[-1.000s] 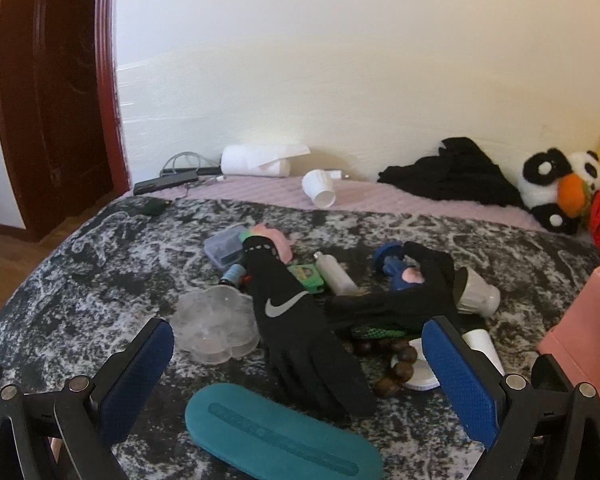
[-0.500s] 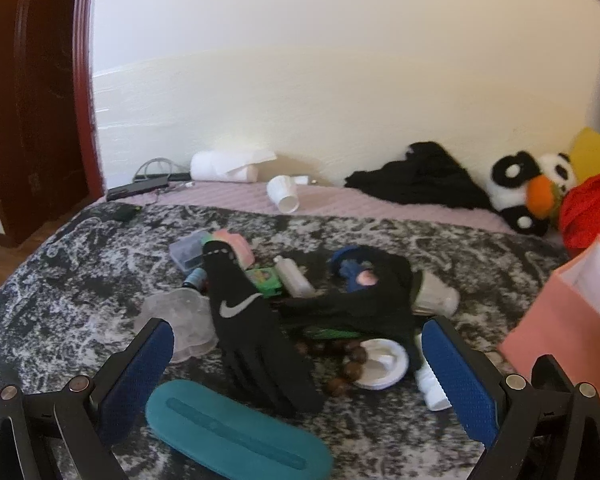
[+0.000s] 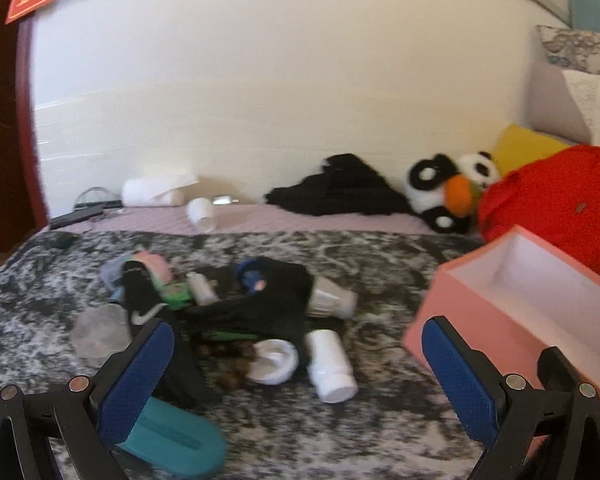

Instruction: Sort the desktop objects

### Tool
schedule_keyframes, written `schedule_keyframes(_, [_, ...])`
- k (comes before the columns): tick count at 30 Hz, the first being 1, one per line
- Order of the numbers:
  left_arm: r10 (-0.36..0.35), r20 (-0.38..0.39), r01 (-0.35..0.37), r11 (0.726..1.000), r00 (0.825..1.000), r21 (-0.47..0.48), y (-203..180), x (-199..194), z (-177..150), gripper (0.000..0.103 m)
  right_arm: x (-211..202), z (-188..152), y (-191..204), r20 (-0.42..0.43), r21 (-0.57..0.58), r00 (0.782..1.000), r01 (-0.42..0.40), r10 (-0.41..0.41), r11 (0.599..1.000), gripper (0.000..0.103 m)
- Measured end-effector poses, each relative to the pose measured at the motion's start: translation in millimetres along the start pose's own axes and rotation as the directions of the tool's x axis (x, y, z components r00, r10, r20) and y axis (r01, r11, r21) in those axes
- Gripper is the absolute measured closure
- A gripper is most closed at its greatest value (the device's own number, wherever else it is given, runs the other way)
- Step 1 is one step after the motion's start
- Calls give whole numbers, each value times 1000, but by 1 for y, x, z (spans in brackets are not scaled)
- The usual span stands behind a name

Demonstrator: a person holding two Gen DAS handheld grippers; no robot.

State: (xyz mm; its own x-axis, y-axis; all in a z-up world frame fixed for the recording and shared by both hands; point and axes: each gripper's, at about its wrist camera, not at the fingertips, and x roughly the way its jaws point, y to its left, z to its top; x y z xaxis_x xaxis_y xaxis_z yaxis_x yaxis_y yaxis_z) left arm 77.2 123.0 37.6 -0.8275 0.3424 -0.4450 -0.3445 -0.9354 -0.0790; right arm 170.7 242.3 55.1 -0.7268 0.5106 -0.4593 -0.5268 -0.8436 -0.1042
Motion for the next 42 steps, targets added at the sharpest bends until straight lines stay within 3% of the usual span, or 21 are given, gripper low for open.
schedule_keyframes(3, [-10,0,10,1000,1000,27,-12,-1,-1,1,-10,-4,-25,40,-19,999,-18,19,1000,0])
schedule_keyframes(5, [-16,-4,16,999,1000,43,-19,0,-3,1,-15,-6,-46,70,-39,995,-74,77,997,0])
schedule_keyframes(7, [-24,-7,25,998,1000,55,-24,0,-3,1,-20,-8,-69,110,-67,986,-118,125,991,0])
schedule_keyframes(13, [-11,-8,11,997,1000,77,-30,5,-4,1,-17,-17,-136,249,-160,953,-133,171,978,0])
schedule_keyframes(17, [10,-8,-10,997,1000,76,-24,8,-1,1,19,-12,-164,233,-188,928,-249,290,950,0])
schedule_keyframes(20, [24,-10,-23,999,1000,49,-14,9,1,1,65,-9,-164,140,-172,901,-386,411,906,0])
schedule_keyframes(26, [62,-20,-62,998,998,0,8,17,5,1,97,22,-131,176,-181,792,-557,584,810,0])
schedule_keyframes(32, [112,-32,-113,994,993,-10,27,29,7,1,129,52,-52,124,-204,697,-679,706,706,0])
schedule_keyframes(37, [132,-26,-133,990,991,-38,36,29,10,1,124,54,22,120,-327,678,-663,725,674,0])
schedule_keyframes(39, [147,-24,-148,988,989,-40,38,29,10,1,118,54,42,113,-351,693,-642,712,682,0])
schedule_keyframes(42, [149,-34,-151,986,988,-75,47,29,11,1,103,51,63,134,-351,751,-574,646,740,0])
